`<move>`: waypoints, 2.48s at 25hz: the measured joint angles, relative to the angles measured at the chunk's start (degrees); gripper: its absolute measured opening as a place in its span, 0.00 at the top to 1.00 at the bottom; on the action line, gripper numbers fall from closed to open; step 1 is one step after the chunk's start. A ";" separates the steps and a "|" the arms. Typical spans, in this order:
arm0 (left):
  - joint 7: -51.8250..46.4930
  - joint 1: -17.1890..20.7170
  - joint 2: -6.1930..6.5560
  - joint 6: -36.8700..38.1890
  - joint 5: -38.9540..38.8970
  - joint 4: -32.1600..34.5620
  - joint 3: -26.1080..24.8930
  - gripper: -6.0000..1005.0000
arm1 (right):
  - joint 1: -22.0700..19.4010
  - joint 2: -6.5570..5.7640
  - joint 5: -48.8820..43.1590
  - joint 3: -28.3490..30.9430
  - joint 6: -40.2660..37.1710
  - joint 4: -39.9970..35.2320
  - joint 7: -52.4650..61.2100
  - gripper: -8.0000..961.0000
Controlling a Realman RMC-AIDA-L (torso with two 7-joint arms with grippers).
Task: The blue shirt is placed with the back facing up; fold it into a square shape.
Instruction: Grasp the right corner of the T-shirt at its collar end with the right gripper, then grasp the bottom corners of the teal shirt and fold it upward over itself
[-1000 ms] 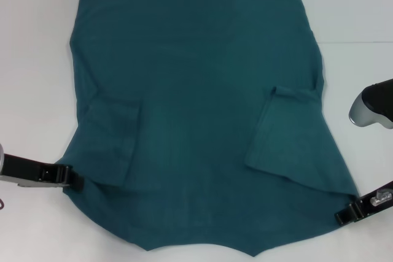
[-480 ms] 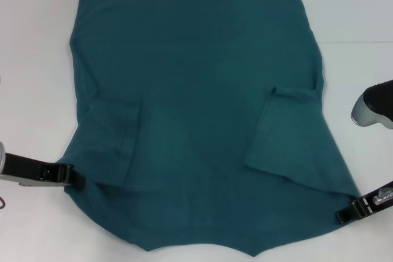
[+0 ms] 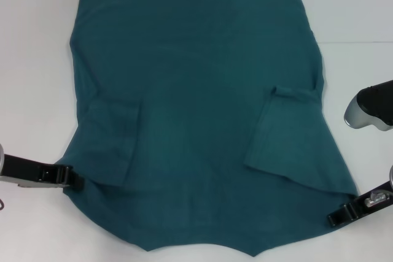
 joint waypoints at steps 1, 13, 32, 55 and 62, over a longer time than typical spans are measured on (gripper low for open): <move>0.00 0.01 0.00 0.00 0.00 0.00 0.06 0.97 | 0.00 0.00 0.47 -0.07 0.04 0.00 -0.15 0.25; 0.44 -0.11 -0.09 0.23 -0.15 -0.18 0.00 0.97 | -0.48 -0.19 2.19 0.63 2.29 0.53 -1.18 0.46; 2.84 -1.75 3.47 12.76 -0.47 -1.98 -1.69 0.97 | -0.42 -0.44 10.19 8.58 -10.60 -2.48 -20.04 0.93; 6.92 1.68 2.60 30.50 6.71 -4.09 5.35 0.97 | -3.89 -0.63 13.04 10.16 -28.50 -2.96 -36.39 0.93; 11.47 0.44 3.57 30.44 4.76 -4.50 0.31 0.97 | -2.52 -0.79 15.20 16.75 -28.49 -2.83 -40.17 0.93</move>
